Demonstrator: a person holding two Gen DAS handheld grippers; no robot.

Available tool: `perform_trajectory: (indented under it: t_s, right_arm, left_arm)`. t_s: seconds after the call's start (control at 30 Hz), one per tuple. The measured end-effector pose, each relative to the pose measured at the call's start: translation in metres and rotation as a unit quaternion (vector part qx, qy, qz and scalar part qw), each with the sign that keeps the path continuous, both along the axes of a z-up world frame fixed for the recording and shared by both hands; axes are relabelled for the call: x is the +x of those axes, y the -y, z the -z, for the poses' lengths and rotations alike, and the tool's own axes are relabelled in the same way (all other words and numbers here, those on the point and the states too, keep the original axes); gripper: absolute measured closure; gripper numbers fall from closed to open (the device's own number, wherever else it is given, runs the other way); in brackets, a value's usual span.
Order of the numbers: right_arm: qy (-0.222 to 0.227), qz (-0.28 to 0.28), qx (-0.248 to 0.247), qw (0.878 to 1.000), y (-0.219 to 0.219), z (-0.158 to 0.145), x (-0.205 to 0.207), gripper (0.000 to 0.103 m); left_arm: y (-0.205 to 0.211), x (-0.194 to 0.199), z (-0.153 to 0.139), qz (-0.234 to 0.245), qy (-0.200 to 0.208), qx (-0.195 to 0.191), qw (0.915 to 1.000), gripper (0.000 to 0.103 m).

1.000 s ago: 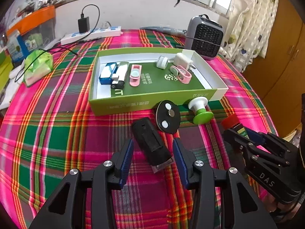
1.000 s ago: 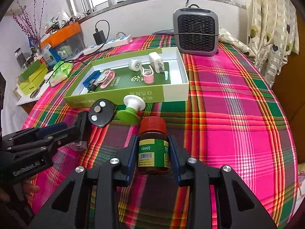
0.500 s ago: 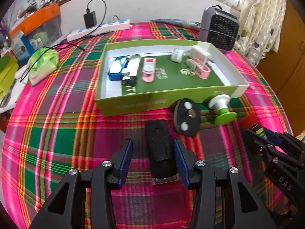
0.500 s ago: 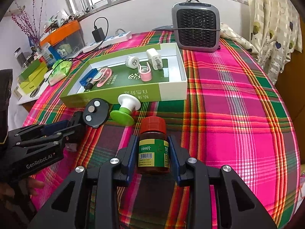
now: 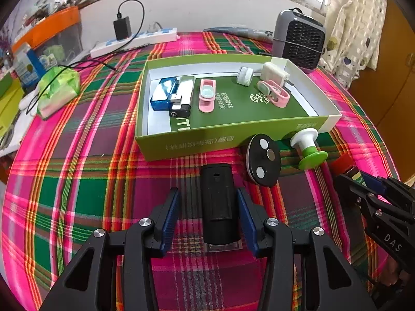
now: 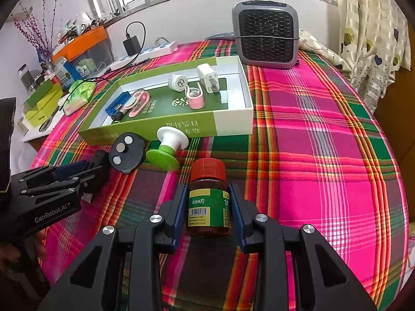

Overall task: Organize rigid objects
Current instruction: 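Grasp the black rectangular device with the left gripper while the right gripper holds the jar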

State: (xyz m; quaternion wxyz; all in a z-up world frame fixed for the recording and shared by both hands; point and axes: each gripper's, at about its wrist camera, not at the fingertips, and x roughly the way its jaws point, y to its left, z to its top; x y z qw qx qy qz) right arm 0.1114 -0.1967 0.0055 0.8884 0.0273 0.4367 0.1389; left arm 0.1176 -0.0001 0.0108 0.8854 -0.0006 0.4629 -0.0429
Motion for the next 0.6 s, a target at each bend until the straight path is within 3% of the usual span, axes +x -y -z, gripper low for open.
perform_trajectory:
  t_s: [0.1,0.23,0.6]
  right_arm:
    - [0.000,0.001,-0.001,1.000,0.000,0.000,0.000,0.070]
    - [0.000,0.004,-0.003,1.000,0.001,0.000,0.000,0.070]
    - [0.005,0.007,-0.008,1.000,0.000,-0.001,-0.002,0.070]
  left_arm:
    - [-0.003,-0.001,0.000,0.000,0.003,-0.005,1.0000,0.063]
    - [-0.007,-0.002,-0.001,-0.003,0.007,-0.006,1.0000,0.077]
    - [-0.014,-0.007,-0.002,-0.005,0.015,-0.018,0.9997,0.077]
